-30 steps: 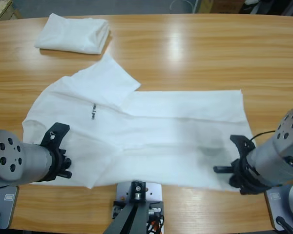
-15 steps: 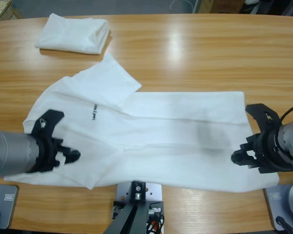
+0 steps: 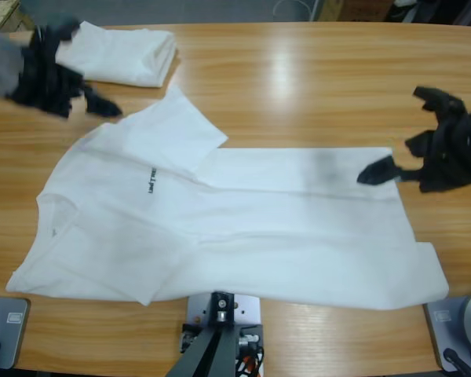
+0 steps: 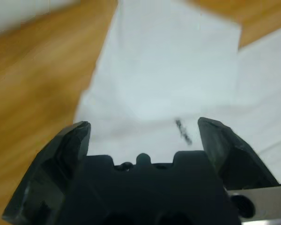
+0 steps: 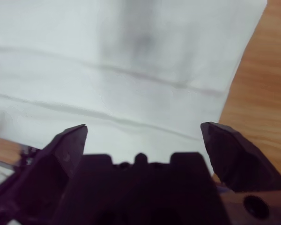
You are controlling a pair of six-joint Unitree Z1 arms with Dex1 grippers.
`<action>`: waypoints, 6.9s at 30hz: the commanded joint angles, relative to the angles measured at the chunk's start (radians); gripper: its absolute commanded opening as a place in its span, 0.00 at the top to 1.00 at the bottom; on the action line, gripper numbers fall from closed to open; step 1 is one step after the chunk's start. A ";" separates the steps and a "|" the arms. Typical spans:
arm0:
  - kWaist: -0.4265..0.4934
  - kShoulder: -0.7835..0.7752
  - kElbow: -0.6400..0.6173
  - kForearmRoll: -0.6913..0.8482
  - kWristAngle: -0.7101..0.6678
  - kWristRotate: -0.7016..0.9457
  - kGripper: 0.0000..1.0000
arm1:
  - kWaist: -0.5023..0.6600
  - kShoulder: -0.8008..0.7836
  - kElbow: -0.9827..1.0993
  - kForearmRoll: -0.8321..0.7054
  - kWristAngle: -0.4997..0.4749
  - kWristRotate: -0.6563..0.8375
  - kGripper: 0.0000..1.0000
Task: Fold clothes
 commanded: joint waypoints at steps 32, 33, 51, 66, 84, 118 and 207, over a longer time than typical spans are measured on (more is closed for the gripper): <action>0.131 0.895 -1.042 0.531 -0.220 0.242 0.26 | -0.096 0.257 0.008 -0.172 0.050 -0.106 0.00; 0.131 0.898 -1.045 0.532 -0.222 0.242 0.26 | -0.098 0.258 0.008 -0.173 0.050 -0.107 0.00; 0.119 0.924 -1.066 0.579 -0.214 0.273 0.22 | -0.108 0.270 0.010 -0.182 0.046 -0.114 0.00; 0.094 0.959 -1.112 0.602 -0.165 0.276 0.46 | -0.112 0.264 0.033 -0.192 0.037 -0.115 0.00; 0.095 0.990 -1.160 0.653 -0.086 0.314 1.00 | -0.114 0.232 0.070 -0.213 0.039 -0.115 0.02; 0.075 0.990 -1.340 0.809 -0.156 0.284 1.00 | -0.194 0.100 0.323 -0.343 0.040 0.215 0.27; 0.057 0.989 -1.333 0.862 -0.172 0.314 1.00 | -0.222 0.126 0.356 -0.395 -0.069 0.244 0.97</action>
